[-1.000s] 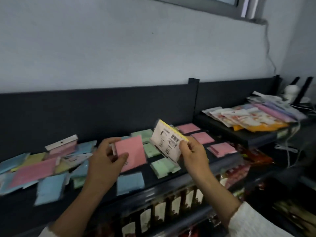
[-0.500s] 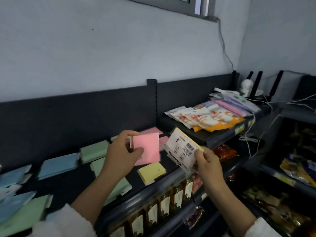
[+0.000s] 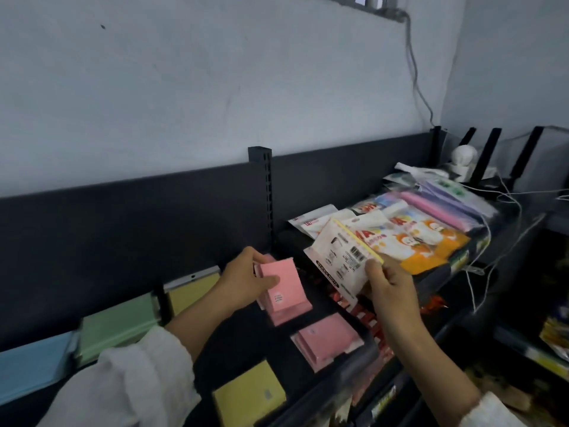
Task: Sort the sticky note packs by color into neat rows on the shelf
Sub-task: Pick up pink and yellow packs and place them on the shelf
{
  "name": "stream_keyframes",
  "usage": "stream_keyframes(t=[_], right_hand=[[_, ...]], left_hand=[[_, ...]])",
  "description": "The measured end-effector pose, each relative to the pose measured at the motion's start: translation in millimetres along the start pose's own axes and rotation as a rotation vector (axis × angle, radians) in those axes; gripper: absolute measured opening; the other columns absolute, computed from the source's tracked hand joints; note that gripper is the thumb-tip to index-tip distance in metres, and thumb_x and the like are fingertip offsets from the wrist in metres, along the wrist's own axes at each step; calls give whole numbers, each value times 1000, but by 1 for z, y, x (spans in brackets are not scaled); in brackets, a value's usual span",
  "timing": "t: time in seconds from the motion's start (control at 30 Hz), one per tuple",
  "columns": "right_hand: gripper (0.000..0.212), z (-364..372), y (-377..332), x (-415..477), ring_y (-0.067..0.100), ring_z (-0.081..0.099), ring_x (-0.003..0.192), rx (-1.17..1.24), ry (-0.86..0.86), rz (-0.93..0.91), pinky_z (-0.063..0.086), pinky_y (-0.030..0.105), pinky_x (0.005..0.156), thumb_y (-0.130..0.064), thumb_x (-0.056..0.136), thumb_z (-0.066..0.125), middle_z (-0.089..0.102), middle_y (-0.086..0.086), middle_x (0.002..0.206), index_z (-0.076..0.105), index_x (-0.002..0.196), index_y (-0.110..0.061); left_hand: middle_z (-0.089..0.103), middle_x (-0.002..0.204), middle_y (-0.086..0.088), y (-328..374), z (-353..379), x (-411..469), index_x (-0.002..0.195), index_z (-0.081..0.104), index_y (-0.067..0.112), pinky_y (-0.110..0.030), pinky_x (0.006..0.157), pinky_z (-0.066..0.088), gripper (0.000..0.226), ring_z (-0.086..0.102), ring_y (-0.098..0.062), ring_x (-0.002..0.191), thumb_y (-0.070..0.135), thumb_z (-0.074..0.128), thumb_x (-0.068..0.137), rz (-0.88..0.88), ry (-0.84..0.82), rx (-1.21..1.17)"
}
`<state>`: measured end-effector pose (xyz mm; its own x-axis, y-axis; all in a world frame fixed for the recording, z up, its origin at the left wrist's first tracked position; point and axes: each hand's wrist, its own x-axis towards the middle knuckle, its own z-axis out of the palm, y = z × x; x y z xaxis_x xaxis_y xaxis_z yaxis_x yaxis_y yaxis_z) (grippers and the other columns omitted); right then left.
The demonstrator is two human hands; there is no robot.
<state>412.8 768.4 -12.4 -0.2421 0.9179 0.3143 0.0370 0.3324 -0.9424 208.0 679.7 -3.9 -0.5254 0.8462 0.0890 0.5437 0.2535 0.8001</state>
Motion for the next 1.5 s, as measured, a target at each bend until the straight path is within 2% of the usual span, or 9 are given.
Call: stream_keyframes(t=[0.13,0.4,0.5,0.6,0.8,1.0,1.17,1.37,1.5], right_hand=[[29,8,14,20,35,64,82,10,-32,40,53,47,64,-19,96,42,68,16,85,61,83,-1],[24,12,16,40,28,64,80,10,-162,-37,53,45,70,-17,96,43,68,12,84,62,84,-10],[22,11,11,43,5,62,80,35,-220,-122,52,16,61,-13,96,44,64,-4,81,60,82,-16],[16,13,8,45,-10,57,74,-25,-282,-282,44,6,56,-10,96,45,60,-8,80,57,88,-16],[27,21,20,35,2,58,81,-282,-585,-672,45,12,66,-25,94,42,62,-9,97,57,117,-27],[35,47,11,9,15,66,86,-369,-694,-1006,55,24,68,-25,83,43,68,-1,104,66,109,-17],[36,66,3,-14,17,66,82,-468,-667,-1157,55,27,76,-9,55,79,70,1,93,73,90,-15],[21,102,-23,-45,15,57,58,-636,-653,-1297,43,26,45,-20,52,81,62,-3,65,69,70,-20],[27,130,-39,-37,15,55,47,-770,-734,-1313,37,23,34,-15,42,88,57,0,56,63,55,-17]], left_hand=[[58,103,-1,-15,16,17,92,48,20,-44,82,55,25,62,-20,95,17,70,81,-99,-32,-76],[49,112,0,-26,25,22,103,53,22,-25,86,46,34,54,-15,97,38,69,78,-143,-67,416],[43,112,2,-19,25,14,117,57,19,-17,88,39,40,49,-13,104,37,66,82,-94,15,466],[65,103,-1,2,18,3,102,66,12,-22,73,44,27,56,-9,86,33,53,92,-90,164,248],[72,82,-5,42,2,-39,91,68,7,-21,67,50,51,64,-10,70,50,40,92,-357,285,-681],[69,74,-3,26,-10,-90,87,70,6,-14,59,53,12,65,-5,64,14,62,87,-419,454,-732],[71,72,-8,16,-15,-122,93,68,0,-13,53,51,11,68,-9,63,2,61,85,-434,587,-764],[70,92,-15,11,-17,-135,100,66,-1,-18,61,55,17,68,-13,73,2,64,84,-422,695,-779],[72,92,-7,0,-36,-149,98,66,7,-26,77,56,22,68,-14,85,26,58,90,-456,633,-610]])
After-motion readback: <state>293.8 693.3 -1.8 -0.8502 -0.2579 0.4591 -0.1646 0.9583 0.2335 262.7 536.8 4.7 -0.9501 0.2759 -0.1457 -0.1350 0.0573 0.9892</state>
